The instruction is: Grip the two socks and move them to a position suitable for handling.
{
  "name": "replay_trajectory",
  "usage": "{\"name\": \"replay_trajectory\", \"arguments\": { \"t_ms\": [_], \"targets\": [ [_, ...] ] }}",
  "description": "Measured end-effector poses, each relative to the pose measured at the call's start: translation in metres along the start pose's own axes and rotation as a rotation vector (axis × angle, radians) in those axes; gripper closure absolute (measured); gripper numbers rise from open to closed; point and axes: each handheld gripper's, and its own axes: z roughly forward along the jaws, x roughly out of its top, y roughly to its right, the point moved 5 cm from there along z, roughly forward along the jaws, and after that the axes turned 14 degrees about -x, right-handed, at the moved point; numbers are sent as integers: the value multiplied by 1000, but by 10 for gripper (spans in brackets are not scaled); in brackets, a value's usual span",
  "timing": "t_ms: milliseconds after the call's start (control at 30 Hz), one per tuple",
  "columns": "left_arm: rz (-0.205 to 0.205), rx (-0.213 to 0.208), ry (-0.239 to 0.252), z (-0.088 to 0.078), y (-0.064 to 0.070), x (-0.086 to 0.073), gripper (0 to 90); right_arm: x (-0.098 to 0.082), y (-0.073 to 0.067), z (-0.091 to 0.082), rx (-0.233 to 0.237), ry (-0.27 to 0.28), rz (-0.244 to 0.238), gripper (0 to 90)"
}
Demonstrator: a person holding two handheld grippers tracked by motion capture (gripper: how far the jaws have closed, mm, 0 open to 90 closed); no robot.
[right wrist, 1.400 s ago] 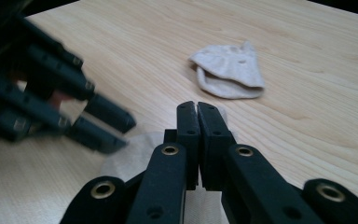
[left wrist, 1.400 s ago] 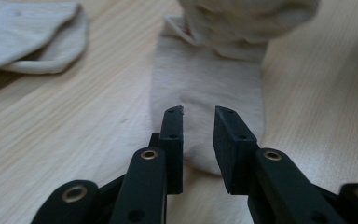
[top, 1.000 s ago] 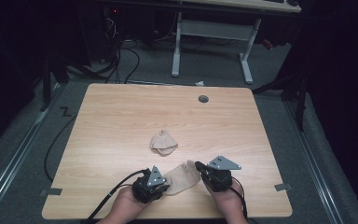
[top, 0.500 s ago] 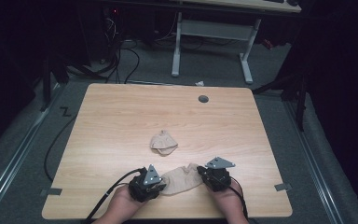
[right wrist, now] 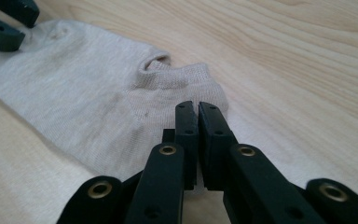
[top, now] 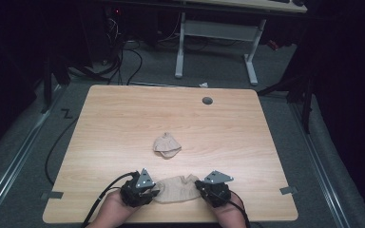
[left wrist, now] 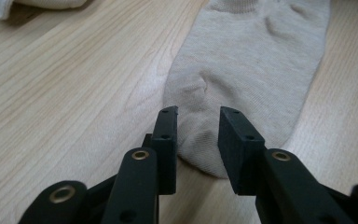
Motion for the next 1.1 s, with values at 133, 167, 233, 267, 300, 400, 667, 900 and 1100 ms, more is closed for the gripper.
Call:
{"name": "replay_trajectory", "arguments": {
  "t_ms": [133,167,233,267,300,400,667,900,1100],
  "targets": [
    [5,12,-6,-1,1,-1,650,0,-3,-3,7,5,-7,848],
    [6,24,12,-4,1,0,637,1,-3,-5,9,11,-1,840],
    [1,36,57,-10,-1,3,616,3,-2,-7,4,31,0,835],
    [-2,41,73,-12,-2,4,605,5,-1,-8,2,44,7,831],
    [-4,45,89,-14,-3,5,598,6,0,-8,4,46,14,827],
    [-9,72,134,-22,-8,6,564,9,2,-10,-6,59,20,817],
    [-123,124,217,-46,-42,-1,499,49,12,-2,-55,125,39,802],
    [-178,150,254,-59,-61,-9,475,91,15,32,-58,115,22,838],
    [-205,128,280,-62,-65,-10,469,117,13,55,-34,101,-4,861]
  ]
}}
